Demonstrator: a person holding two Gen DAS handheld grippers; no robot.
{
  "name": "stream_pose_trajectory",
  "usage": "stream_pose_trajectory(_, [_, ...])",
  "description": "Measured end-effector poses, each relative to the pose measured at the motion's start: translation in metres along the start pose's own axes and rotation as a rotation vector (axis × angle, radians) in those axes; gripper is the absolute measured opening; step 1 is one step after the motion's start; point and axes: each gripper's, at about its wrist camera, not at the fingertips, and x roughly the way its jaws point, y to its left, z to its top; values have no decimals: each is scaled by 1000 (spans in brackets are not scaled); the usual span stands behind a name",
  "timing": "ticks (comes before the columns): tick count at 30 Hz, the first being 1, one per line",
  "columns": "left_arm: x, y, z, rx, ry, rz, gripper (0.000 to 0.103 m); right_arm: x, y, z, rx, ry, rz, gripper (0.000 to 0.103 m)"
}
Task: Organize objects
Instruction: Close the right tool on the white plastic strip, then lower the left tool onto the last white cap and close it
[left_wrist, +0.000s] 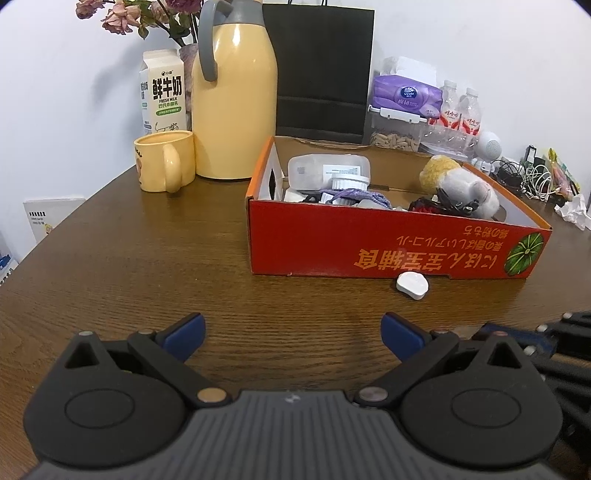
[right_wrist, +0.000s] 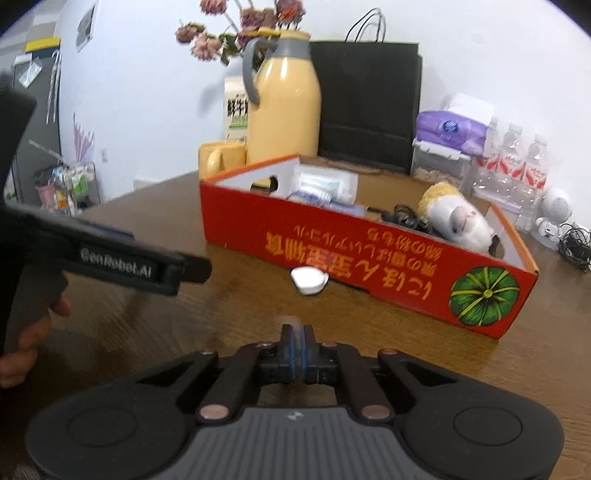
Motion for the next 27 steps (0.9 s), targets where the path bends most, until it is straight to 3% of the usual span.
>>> stream_pose_trajectory(9, [6, -10, 1, 34, 18, 22, 103, -15, -23, 6, 88, -90, -35, 3])
stream_pose_trajectory(17, [17, -41, 10, 60, 26, -2, 103, -27, -48, 9, 153, -156, -75, 3])
stream_pose_trajectory(27, [45, -85, 23, 100, 5, 8, 103, -28, -75, 8, 217, -165, -127, 3])
